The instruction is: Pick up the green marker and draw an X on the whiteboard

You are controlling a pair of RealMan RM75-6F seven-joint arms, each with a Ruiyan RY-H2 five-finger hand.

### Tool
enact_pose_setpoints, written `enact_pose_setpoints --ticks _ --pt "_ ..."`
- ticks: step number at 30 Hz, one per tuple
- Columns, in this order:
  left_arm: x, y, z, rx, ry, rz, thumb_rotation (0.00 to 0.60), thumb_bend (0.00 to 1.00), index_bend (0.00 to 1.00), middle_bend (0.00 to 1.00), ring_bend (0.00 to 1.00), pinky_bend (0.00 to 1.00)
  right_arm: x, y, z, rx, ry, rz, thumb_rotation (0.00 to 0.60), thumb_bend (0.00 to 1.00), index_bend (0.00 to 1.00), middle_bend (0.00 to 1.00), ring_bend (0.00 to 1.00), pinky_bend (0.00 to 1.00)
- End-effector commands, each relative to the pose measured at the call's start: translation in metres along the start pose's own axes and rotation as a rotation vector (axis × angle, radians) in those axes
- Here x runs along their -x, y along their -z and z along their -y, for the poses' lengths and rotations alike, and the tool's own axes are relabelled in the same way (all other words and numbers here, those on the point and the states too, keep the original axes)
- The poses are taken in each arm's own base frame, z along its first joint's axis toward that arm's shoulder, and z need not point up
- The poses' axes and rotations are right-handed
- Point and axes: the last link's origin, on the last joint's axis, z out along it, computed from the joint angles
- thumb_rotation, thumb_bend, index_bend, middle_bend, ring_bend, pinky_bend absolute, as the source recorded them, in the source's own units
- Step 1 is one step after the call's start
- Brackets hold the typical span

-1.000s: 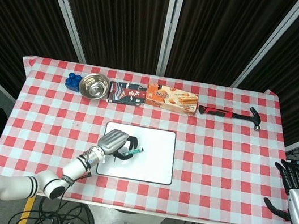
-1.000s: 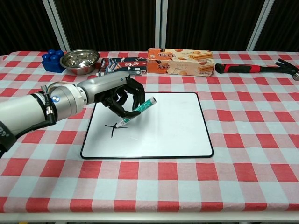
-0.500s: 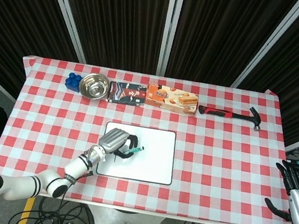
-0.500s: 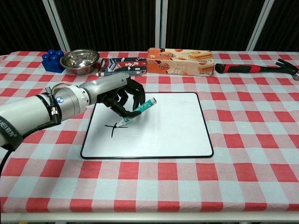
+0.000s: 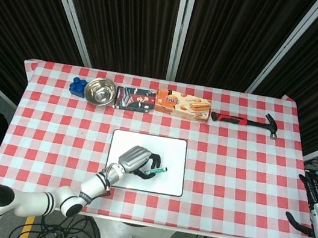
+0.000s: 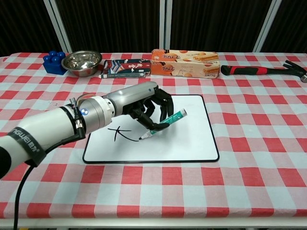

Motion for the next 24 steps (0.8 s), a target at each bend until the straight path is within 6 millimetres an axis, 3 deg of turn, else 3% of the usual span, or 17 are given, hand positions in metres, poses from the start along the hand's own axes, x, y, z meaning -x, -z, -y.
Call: enact_pose_setpoints --ticks 1,5,14,24 --pt "-0.015 0.002 0.0 0.009 -0.014 -0.027 0.6 0.38 0.57 0.6 0.76 0.97 0.0 -0.001 0.0 -0.004 -0.001 0.001 0.6 0.12 0.0 0.0 0.0 0.0" --pt "-0.026 0.011 0.014 -0.019 -0.055 -0.025 0.6 0.38 0.57 0.6 0.76 0.97 0.004 -0.003 0.002 -0.014 -0.007 0.01 0.6 0.12 0.0 0.0 0.0 0.0" --pt "-0.025 0.018 0.034 -0.085 -0.05 -0.023 0.6 0.38 0.57 0.6 0.76 0.97 0.005 -0.004 0.004 -0.019 -0.006 0.012 0.6 0.12 0.0 0.0 0.0 0.0" --pt "-0.024 0.016 0.036 -0.089 -0.043 -0.024 0.6 0.38 0.57 0.6 0.76 0.97 0.005 -0.004 0.004 -0.016 -0.003 0.013 0.6 0.12 0.0 0.0 0.0 0.0"
